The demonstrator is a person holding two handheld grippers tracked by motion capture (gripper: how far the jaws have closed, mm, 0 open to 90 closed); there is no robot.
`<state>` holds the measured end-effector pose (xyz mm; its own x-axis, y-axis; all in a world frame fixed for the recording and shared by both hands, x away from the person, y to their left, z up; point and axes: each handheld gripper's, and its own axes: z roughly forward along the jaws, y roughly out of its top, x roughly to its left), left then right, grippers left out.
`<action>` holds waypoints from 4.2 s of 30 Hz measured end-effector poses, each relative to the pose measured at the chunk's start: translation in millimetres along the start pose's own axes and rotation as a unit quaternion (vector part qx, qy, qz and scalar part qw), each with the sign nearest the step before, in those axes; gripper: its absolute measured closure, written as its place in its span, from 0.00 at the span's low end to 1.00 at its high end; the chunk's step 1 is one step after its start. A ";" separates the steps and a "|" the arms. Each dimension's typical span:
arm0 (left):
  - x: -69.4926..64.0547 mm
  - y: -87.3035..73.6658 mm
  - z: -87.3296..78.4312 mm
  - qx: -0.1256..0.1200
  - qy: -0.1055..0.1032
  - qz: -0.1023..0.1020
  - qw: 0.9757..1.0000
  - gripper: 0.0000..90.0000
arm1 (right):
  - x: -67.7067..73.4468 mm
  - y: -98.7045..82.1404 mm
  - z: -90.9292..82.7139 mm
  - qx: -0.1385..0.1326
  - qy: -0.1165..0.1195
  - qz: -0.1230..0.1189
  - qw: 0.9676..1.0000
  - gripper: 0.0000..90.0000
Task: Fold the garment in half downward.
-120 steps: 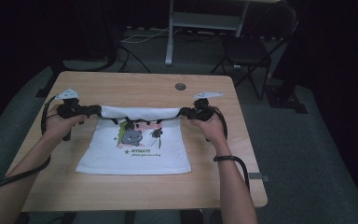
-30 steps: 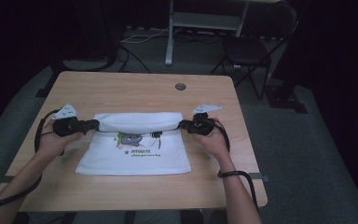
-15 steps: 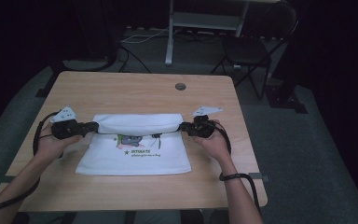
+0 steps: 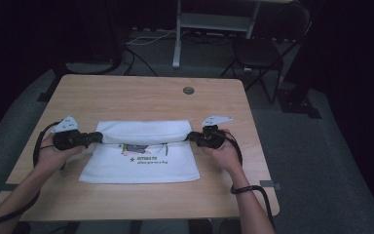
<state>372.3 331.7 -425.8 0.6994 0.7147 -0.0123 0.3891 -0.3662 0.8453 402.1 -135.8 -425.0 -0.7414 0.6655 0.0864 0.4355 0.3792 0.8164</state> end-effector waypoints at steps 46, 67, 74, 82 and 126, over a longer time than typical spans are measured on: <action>-18.8 -4.9 -20.8 0.001 -0.002 0.036 0.999 0.91 | 21.8 -11.2 -13.3 -0.001 0.014 -0.030 0.999 0.89; -25.4 -4.0 -33.5 -0.012 -0.004 0.049 0.999 0.91 | 29.8 -11.5 -22.8 -0.008 0.017 -0.040 0.999 0.89; -28.2 -4.1 -39.1 -0.015 -0.006 0.052 0.999 0.91 | 33.9 -11.0 -25.7 -0.011 0.018 -0.046 0.999 0.89; -32.5 -6.7 -43.5 -0.015 -0.010 0.053 0.998 0.91 | 37.8 -11.5 -29.6 -0.012 0.019 -0.055 0.998 0.89; -51.6 -21.8 -61.6 -0.020 -0.026 0.064 0.997 0.91 | 53.2 -21.4 -48.0 -0.017 0.026 -0.069 0.997 0.89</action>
<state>290.8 339.6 -410.6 0.7723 0.6315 0.0694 0.2715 -0.4268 0.8627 328.9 -139.3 -410.4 -0.8189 0.5739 0.0013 0.3112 0.4422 0.8412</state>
